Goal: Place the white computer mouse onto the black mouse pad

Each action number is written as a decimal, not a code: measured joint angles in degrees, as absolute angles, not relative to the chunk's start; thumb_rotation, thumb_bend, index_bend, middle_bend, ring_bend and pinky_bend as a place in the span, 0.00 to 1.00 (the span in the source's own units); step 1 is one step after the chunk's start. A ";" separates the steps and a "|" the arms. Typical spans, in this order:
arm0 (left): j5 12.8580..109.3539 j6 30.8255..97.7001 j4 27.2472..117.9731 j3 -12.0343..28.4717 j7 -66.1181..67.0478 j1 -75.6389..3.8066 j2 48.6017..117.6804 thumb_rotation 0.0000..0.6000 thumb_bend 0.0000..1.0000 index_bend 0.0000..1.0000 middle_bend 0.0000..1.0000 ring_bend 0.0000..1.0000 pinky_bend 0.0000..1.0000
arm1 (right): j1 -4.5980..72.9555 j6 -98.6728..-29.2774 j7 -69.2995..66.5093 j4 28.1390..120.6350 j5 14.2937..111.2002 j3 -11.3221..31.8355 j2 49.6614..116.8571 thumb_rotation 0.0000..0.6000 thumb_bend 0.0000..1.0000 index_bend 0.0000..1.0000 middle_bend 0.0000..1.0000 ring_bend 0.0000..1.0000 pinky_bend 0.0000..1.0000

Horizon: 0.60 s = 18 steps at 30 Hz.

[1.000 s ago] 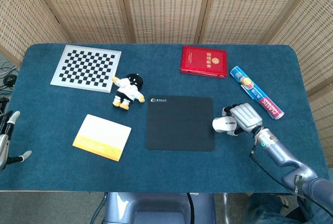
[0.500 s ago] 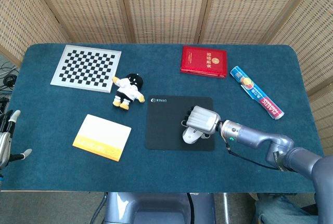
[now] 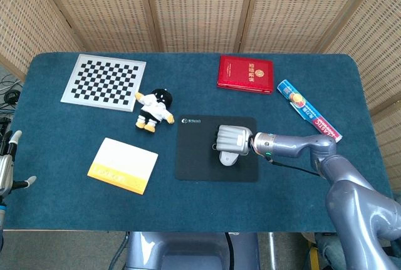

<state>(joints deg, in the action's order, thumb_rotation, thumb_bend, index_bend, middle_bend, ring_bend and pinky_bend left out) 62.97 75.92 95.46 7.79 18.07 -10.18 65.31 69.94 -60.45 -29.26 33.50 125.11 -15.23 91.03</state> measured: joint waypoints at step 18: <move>60.14 74.73 94.36 8.38 18.46 -11.08 65.74 1.00 0.03 0.00 0.00 0.00 0.00 | 72.33 -65.91 -34.82 17.92 125.05 -20.04 101.83 1.00 1.00 0.53 0.57 0.41 0.44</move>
